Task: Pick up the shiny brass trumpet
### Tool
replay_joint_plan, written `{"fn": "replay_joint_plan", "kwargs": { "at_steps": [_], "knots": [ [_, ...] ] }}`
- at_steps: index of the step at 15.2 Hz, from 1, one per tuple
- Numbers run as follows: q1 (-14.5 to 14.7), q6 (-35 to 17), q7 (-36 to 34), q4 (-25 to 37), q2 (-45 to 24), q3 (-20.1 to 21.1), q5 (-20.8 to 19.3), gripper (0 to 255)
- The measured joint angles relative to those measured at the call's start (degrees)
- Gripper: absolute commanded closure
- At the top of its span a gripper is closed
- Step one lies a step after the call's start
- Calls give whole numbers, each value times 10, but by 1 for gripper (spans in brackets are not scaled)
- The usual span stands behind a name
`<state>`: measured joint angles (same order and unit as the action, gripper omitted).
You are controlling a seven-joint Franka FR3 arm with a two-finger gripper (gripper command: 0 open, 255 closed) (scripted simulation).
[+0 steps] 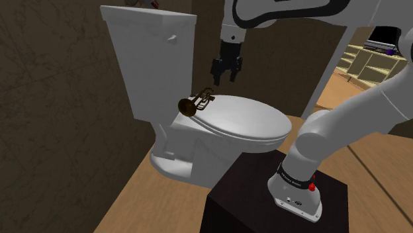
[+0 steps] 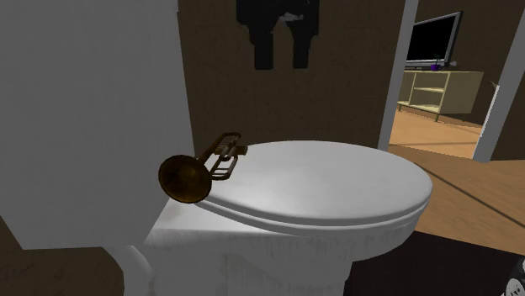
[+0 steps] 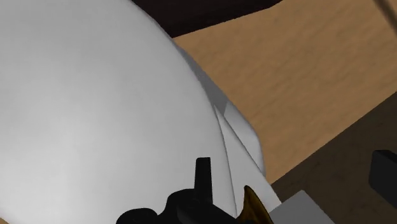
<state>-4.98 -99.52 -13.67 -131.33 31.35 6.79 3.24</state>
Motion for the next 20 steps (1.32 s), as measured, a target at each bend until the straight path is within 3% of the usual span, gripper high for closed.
{"fn": "replay_joint_plan", "kwargs": {
  "at_steps": [9,20],
  "knots": [
    [-48,-81,-208,102,-210,35,-7,0],
    [-74,-121,-428,268,-445,11,-26,0]
  ]
}}
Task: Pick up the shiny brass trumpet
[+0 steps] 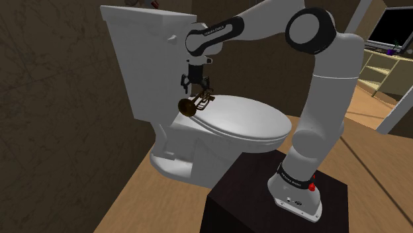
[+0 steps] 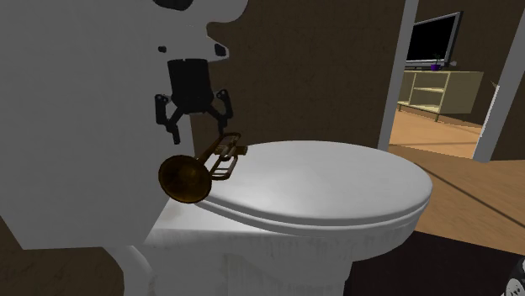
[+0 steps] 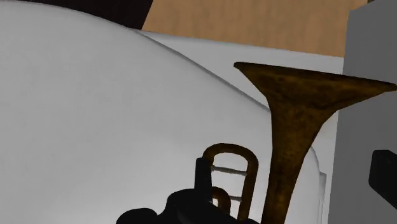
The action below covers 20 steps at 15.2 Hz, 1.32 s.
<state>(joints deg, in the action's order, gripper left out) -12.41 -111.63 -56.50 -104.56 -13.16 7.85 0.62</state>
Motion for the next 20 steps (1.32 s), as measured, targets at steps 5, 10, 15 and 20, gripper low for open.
{"fn": "replay_joint_plan", "kwargs": {
  "at_steps": [5,10,15,20],
  "knots": [
    [-9,9,-69,69,-80,-23,5,0],
    [-13,-30,-75,60,-98,-30,5,0],
    [-12,-31,-74,62,-103,-30,4,255],
    [-10,-27,-79,66,-105,-31,1,255]
  ]
}}
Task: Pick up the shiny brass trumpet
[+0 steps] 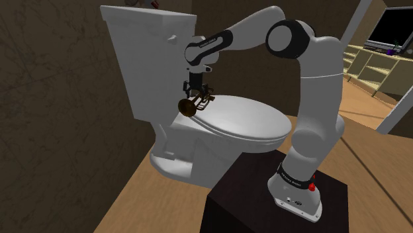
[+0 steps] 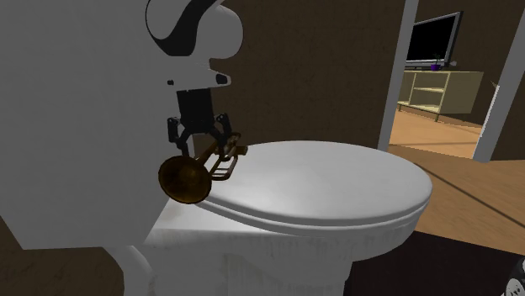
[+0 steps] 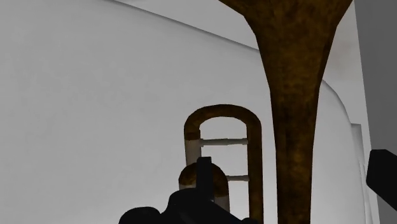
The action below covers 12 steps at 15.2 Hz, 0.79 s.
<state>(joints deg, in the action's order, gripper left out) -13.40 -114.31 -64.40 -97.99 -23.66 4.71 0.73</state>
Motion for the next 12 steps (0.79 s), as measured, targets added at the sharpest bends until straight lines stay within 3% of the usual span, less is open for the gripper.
{"fn": "replay_joint_plan", "kwargs": {
  "at_steps": [7,12],
  "knots": [
    [-1,-3,2,-3,6,2,3,255],
    [0,25,2,11,17,4,5,255]
  ]
}}
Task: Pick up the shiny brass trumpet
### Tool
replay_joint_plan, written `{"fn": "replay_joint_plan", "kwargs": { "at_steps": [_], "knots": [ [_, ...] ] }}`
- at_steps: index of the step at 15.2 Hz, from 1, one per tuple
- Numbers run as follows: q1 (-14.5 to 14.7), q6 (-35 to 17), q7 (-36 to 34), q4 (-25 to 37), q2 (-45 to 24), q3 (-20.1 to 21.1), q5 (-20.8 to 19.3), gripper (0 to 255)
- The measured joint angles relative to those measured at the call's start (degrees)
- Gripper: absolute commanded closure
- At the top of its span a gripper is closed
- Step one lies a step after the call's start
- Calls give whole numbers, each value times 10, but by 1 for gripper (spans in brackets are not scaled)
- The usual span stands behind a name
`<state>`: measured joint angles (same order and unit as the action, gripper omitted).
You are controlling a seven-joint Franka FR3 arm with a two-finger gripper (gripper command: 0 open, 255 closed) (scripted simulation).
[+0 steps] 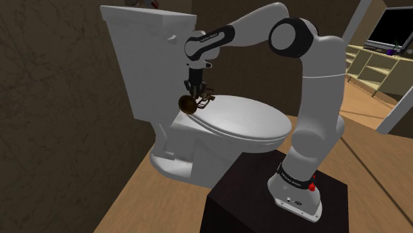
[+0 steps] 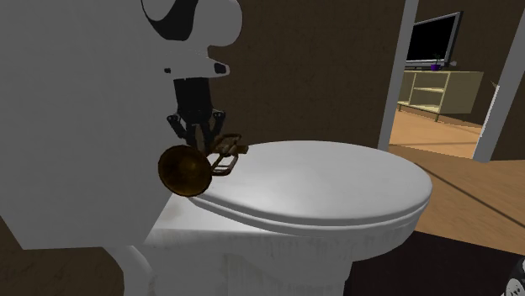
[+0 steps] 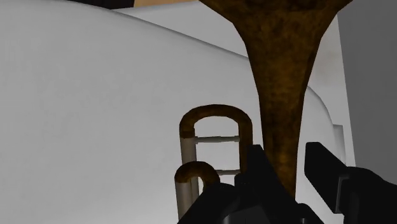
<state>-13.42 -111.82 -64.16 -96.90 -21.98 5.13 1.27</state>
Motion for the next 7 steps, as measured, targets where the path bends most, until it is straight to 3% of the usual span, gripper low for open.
{"fn": "replay_joint_plan", "kwargs": {
  "at_steps": [7],
  "knots": [
    [0,44,-2,29,15,1,1,255]
  ]
}}
